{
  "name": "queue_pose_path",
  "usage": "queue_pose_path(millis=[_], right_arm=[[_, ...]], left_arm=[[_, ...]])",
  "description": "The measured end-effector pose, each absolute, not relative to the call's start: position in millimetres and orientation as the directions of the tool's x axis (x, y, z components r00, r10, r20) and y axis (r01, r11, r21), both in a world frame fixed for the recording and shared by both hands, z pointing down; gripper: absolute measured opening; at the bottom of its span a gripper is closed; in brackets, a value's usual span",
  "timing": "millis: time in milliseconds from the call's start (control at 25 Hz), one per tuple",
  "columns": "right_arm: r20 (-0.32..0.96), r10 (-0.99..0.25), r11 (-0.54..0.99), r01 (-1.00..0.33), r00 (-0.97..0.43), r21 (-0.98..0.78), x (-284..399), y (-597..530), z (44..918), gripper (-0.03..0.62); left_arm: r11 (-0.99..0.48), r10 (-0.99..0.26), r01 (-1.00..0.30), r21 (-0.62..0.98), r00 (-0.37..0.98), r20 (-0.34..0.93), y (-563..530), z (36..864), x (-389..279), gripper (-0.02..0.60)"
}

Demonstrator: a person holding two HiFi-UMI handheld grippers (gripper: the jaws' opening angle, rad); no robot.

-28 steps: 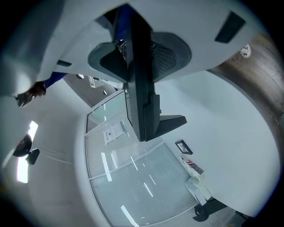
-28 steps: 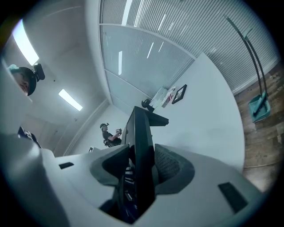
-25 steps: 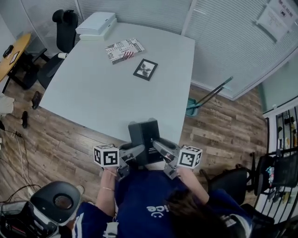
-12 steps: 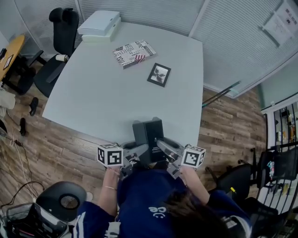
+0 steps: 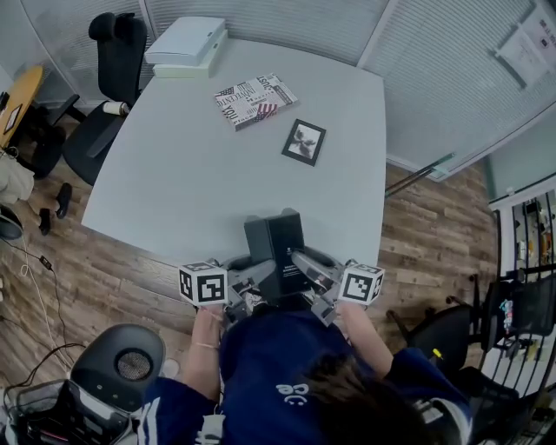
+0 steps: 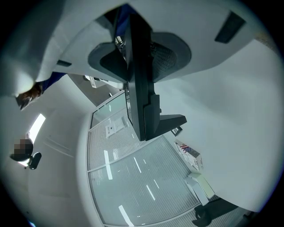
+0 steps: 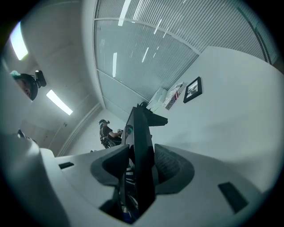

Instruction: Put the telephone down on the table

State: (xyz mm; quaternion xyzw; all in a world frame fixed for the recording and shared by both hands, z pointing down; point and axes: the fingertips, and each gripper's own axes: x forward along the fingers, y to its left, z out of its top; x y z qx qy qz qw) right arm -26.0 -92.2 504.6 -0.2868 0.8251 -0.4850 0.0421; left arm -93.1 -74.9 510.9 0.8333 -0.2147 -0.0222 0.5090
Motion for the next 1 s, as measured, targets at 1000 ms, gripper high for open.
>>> queue_pose_path(millis=[1000], right_arm=[[0.195,-0.485,0.396,-0.413,-0.853,-0.82,-59,-221,502,0.186]], left_arm=[[-0.367,-0.431,-0.379,0.849,0.879,0.205,-200,508,-126,0.173]])
